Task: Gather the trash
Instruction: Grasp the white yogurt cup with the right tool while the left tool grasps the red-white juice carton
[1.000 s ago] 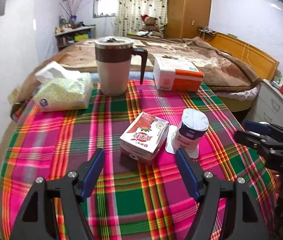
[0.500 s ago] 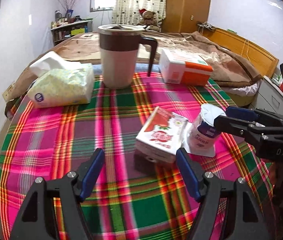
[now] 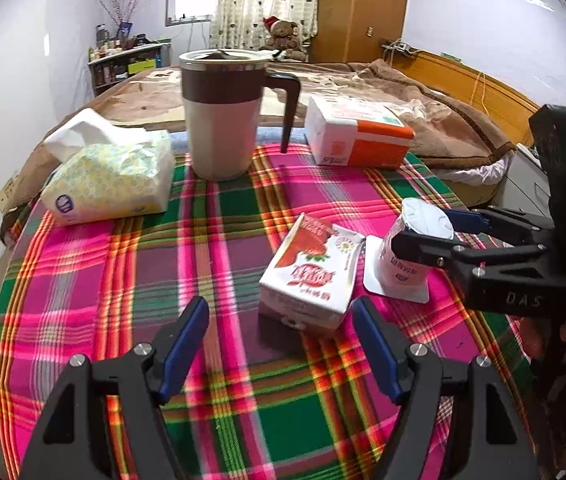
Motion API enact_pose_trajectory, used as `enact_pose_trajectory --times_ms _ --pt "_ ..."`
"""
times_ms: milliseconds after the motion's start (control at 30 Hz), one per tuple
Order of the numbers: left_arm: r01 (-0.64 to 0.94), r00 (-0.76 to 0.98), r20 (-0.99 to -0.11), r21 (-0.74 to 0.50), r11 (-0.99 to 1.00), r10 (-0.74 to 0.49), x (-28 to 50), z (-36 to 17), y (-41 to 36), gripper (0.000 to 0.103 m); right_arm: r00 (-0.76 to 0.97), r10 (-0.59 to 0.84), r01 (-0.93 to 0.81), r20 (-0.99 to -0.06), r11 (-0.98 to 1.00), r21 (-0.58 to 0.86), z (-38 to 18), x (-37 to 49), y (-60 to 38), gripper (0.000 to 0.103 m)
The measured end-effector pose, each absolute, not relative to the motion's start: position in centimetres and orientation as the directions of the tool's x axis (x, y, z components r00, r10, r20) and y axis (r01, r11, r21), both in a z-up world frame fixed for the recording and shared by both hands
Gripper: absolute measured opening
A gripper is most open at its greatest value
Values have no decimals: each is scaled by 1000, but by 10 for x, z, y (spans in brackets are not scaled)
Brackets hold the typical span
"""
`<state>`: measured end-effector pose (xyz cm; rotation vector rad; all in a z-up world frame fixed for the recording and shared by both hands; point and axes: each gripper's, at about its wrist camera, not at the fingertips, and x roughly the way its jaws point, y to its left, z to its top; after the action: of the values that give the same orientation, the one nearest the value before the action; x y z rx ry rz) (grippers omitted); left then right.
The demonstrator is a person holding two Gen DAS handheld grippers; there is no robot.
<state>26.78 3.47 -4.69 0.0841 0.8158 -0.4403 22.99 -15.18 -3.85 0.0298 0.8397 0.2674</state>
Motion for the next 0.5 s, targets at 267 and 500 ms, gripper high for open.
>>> enact_pose_trajectory --times_ms 267,500 --pt "471 550 -740 -109 875 -388 290 -52 12 76 624 213 -173 -751 976 133 -45 235 -169 68" --pt "480 531 -762 -90 873 -371 306 -60 -3 76 626 204 -138 -752 979 151 -51 241 -181 64"
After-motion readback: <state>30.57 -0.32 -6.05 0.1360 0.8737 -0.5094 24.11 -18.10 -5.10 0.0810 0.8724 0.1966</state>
